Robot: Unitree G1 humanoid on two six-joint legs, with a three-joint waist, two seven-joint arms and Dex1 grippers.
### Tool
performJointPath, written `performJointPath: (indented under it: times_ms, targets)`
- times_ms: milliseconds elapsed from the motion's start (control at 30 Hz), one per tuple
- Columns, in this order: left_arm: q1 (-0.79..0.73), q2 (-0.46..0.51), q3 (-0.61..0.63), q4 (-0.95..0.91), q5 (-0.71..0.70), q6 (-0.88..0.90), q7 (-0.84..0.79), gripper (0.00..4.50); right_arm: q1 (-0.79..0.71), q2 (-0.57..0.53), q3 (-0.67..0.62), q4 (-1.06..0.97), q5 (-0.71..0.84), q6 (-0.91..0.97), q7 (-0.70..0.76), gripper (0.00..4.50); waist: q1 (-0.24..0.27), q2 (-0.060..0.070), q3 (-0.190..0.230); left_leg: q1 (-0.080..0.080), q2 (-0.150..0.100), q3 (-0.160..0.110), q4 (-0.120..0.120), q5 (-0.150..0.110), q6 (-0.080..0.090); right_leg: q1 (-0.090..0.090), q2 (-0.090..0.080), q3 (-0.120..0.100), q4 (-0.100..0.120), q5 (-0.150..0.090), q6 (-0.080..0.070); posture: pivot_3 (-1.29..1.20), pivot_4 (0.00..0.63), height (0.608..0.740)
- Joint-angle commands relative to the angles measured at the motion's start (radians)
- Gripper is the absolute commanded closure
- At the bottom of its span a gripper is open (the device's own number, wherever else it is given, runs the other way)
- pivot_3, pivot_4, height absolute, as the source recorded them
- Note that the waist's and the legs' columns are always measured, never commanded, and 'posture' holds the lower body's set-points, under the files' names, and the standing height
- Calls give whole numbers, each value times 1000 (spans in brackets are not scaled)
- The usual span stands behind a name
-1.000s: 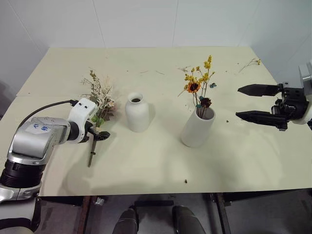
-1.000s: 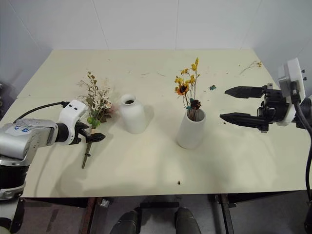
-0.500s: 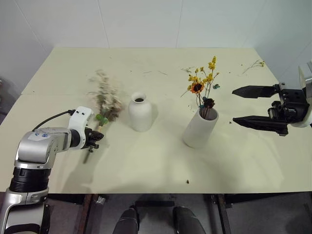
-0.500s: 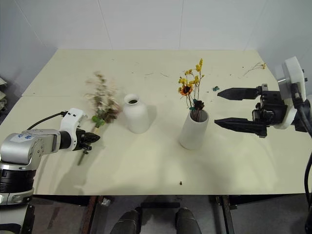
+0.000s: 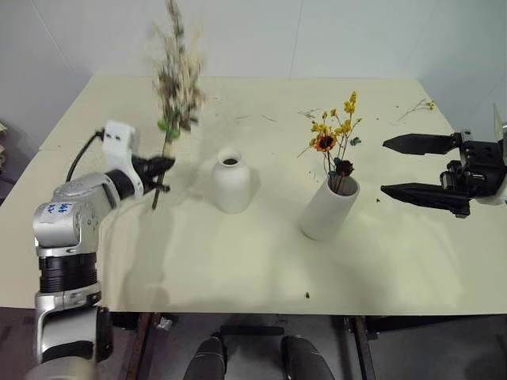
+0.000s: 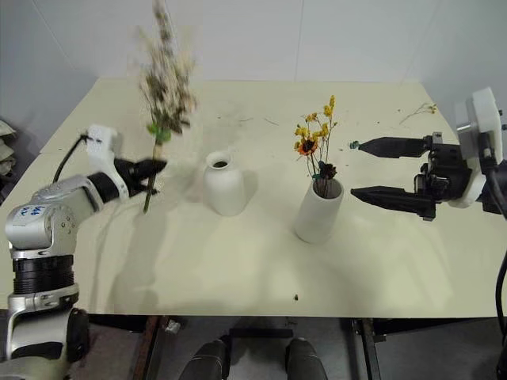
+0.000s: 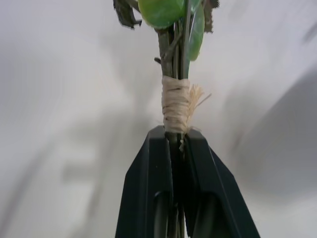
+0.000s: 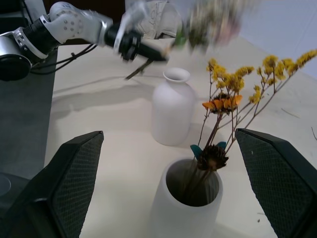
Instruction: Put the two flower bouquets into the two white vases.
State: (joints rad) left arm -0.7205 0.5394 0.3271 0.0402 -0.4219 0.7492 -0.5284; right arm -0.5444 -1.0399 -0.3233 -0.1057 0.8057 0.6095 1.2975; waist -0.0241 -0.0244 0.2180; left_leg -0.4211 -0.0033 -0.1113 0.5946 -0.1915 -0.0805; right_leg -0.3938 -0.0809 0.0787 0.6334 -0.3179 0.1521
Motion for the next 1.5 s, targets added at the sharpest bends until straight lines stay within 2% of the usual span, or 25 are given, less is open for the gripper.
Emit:
performJointPath:
  times_ms: [33,167,333,567,900,1267,1467,1500]
  targets:
    - [-70,-49,89,-40,-136,-158,-88,4467,-11,20,-39,-10,3,-27,-32,0,0,0,0,0,0,0,0,0,0,0,0,0,-1,0,0,0,150,740]
    - [-145,-90,111,-38,-281,-176,-175,4467,-5,55,-65,-16,17,-37,-69,0,-4,0,0,0,0,1,0,0,0,0,0,0,-1,1,1,0,150,740]
    - [-173,-113,58,5,-325,-201,-254,4467,69,83,-90,-47,5,-51,-102,0,-3,0,0,0,0,1,1,0,0,1,0,1,-1,1,1,0,150,740]
    - [-187,-174,-11,103,-289,-309,-312,4467,152,119,-141,-112,22,-60,-172,0,-2,0,0,0,-1,1,4,0,1,2,0,1,-1,3,2,0,150,740]
    - [-200,-250,-27,297,-242,-531,-390,4467,235,163,-207,-199,68,-46,-272,0,-2,0,0,0,-1,1,4,0,1,2,0,3,-1,3,2,0,150,740]
    - [-225,-331,-43,484,-203,-723,-433,4467,250,197,-184,-248,106,-40,-350,0,0,0,0,0,-1,2,4,0,2,2,1,3,-2,4,3,0,150,740]
    - [-198,-306,-79,509,-171,-715,-498,4467,248,196,-173,-260,118,-39,-371,0,-2,0,0,0,-1,2,4,0,2,2,1,3,-3,4,3,0,150,740]
    - [-189,-299,-86,504,-157,-724,-496,4151,251,197,-175,-263,121,-39,-373,0,-2,0,0,0,-1,2,4,0,2,2,1,3,-3,4,3,0,150,740]
